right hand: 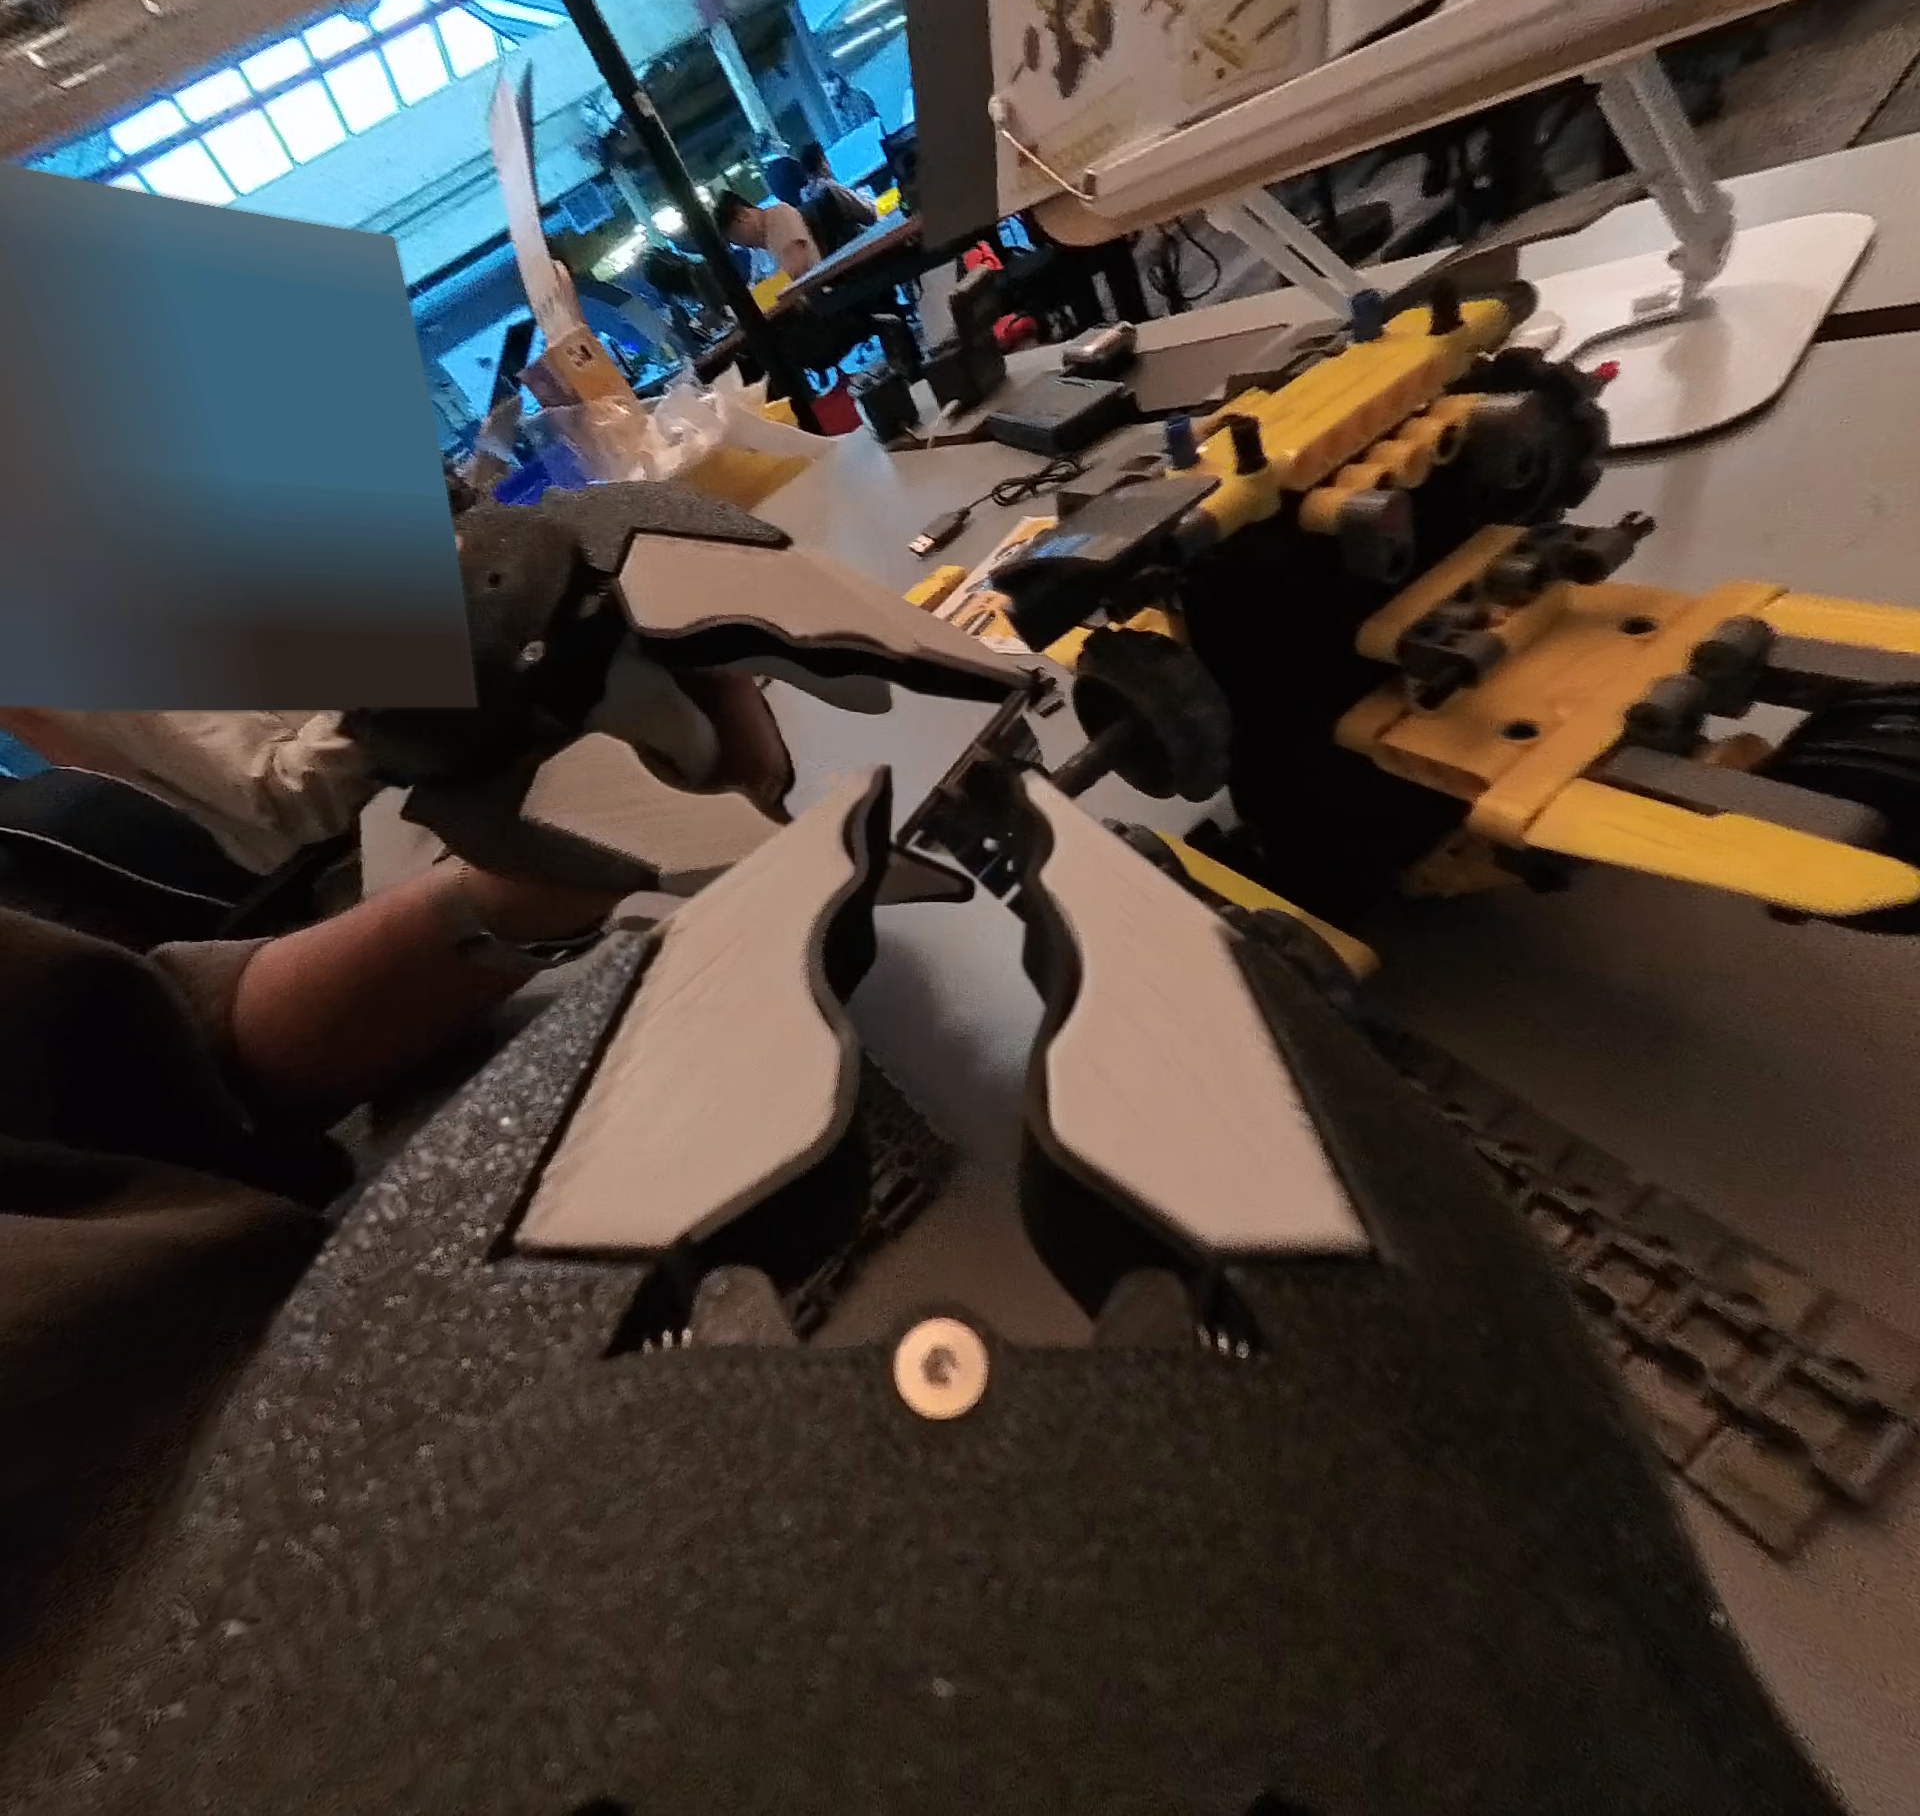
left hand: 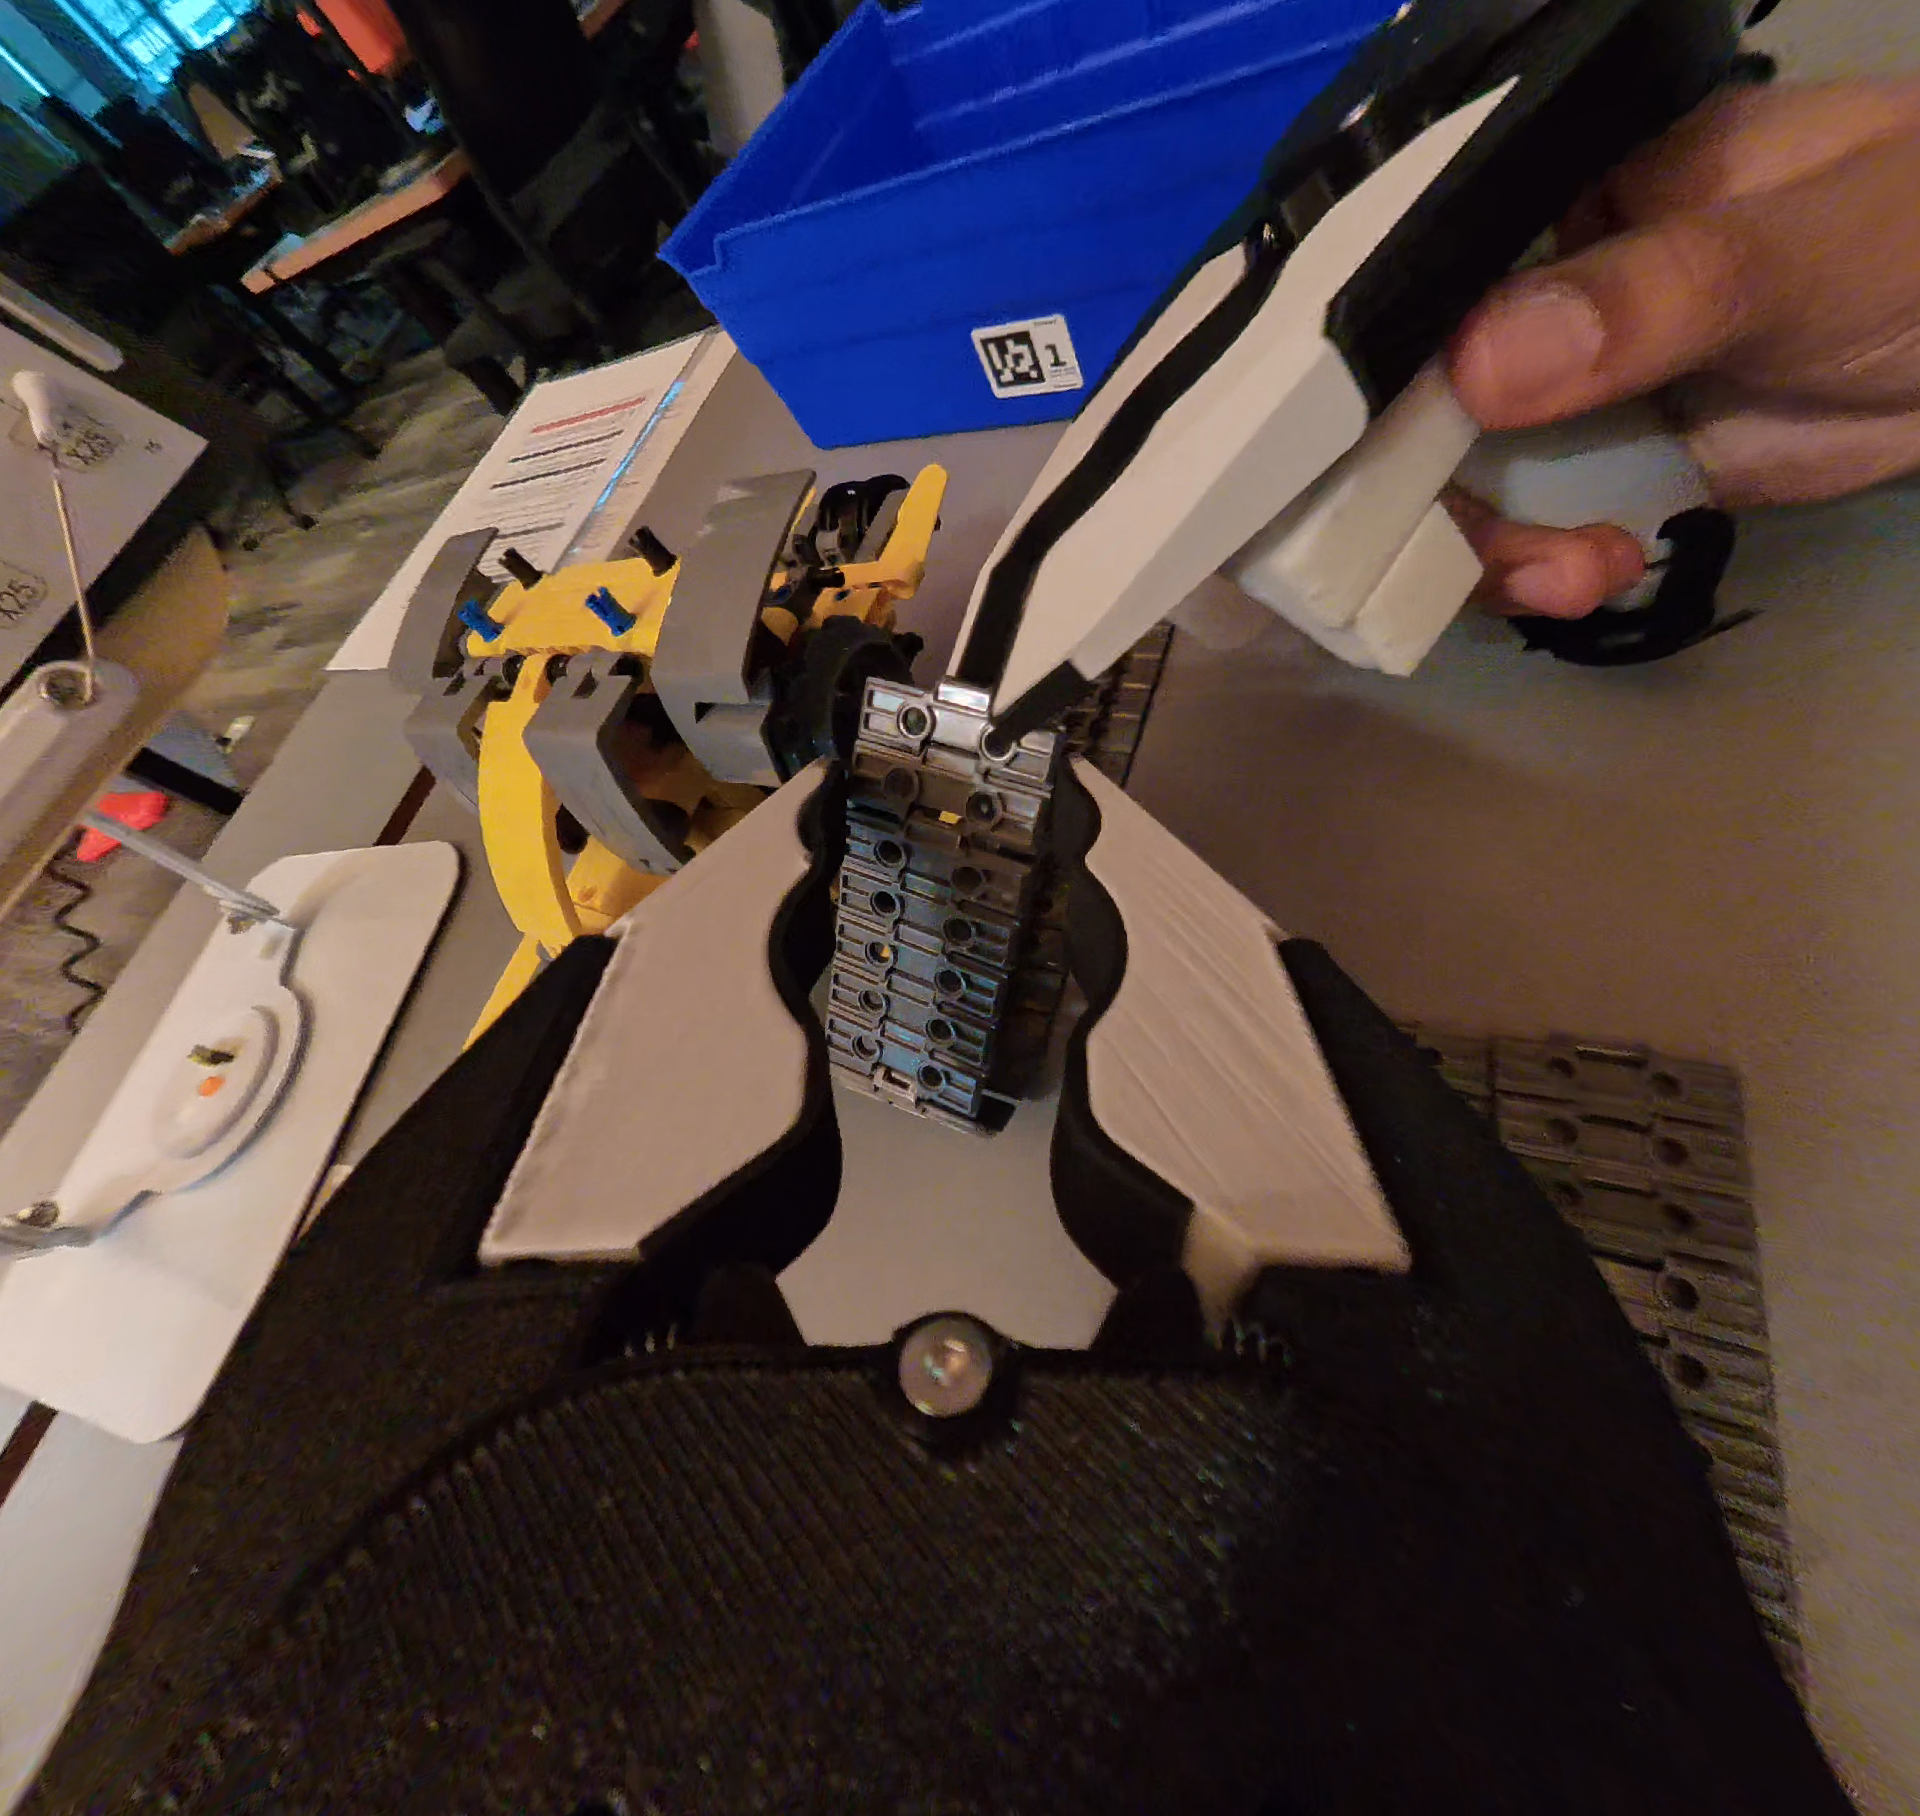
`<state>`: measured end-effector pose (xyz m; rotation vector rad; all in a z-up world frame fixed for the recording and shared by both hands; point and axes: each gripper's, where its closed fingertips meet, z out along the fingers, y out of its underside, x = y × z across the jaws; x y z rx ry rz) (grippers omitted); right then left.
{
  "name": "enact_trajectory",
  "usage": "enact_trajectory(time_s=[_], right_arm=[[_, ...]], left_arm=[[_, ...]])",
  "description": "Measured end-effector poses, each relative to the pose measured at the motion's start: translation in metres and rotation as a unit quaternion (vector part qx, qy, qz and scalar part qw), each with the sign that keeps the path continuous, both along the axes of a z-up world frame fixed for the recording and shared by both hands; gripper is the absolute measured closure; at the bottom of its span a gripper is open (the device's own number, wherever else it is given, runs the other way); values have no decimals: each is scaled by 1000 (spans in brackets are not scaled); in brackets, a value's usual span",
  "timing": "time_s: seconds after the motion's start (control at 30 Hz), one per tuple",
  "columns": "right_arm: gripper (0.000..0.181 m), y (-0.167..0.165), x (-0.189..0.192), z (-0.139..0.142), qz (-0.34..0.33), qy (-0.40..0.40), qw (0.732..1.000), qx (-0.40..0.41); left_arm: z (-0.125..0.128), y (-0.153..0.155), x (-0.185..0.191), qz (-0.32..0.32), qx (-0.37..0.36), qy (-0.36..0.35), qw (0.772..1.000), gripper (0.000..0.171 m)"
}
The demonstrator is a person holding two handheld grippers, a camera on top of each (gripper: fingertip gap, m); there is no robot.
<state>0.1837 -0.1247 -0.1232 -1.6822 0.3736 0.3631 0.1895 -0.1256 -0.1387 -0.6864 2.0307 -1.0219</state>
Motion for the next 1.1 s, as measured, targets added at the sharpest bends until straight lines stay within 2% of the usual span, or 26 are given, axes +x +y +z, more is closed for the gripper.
enact_trajectory(time_s=[0.2, 0.47, 0.6, 0.7, 0.93, 1.1], right_arm=[[173, 2, 1, -1, 1, 15, 1000, -6], [175, 2, 4, 7, 4, 66, 998, 1], [175, -3, 16, 10, -12, 105, 994, 23], [175, -4, 21, 14, -9, 136, 990, 43], [175, 4, 24, 20, -14, 141, 988, 56], [175, 6, 29, 20, -18, 164, 984, 67]], left_arm=[[1, 1, 1, 12, 9, -11, 1000, 134], [4, 3, 0, 14, -4, -12, 1000, 130], [-8, 12, -1, 24, 16, 3, 1000, 127], [-15, 17, -1, 28, 4, 13, 1000, 127], [-34, 25, 5, 48, -13, 55, 997, 127], [-38, 27, 9, 55, -45, 70, 995, 128]])
